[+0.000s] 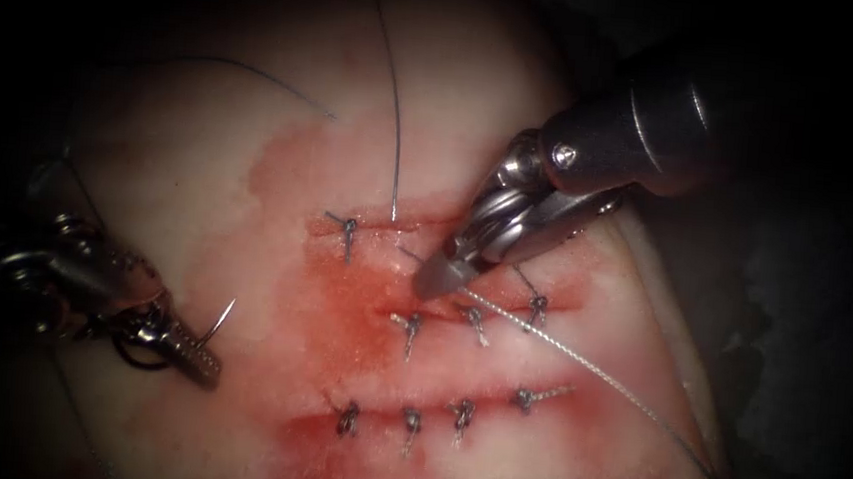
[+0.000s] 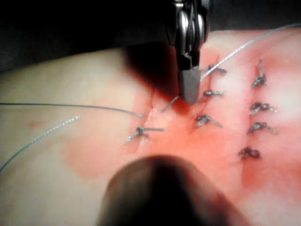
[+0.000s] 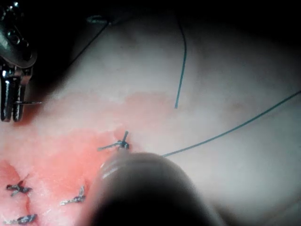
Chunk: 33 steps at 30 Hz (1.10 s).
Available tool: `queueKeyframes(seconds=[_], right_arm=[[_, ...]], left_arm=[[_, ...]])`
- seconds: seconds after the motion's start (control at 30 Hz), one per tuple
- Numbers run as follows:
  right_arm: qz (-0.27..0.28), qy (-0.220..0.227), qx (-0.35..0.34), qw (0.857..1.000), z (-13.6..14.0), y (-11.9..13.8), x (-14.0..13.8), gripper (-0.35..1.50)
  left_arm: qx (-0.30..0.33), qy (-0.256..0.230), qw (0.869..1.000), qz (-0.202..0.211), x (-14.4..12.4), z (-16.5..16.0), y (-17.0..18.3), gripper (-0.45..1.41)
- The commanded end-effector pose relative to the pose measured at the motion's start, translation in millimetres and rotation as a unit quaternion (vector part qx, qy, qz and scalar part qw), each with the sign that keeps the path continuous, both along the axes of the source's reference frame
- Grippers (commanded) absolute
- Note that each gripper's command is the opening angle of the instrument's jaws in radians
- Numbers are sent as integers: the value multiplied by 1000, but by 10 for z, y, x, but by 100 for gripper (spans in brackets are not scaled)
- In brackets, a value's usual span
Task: Wound Closure
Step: Pull the thread through the tissue using the right gripper, leaving only a short tail on the top half of the tissue
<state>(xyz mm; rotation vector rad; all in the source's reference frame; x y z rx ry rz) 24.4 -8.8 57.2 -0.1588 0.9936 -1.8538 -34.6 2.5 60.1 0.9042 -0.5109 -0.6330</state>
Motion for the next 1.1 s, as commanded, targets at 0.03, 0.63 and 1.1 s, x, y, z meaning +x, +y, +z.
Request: queueKeyframes(seconds=[0.03,0.63,1.1], right_arm=[[13,-1,-11,1000,-7,-2,-18,-35],[133,-89,-78,984,-1,-90,-296,-35],[159,-194,-116,961,24,-113,-469,-35]], left_arm=[[-2,-1,1000,0,-6,4,5,-15],[-1,1,1000,-2,-10,9,4,-16],[1,1,1000,-1,-9,6,5,-16]])
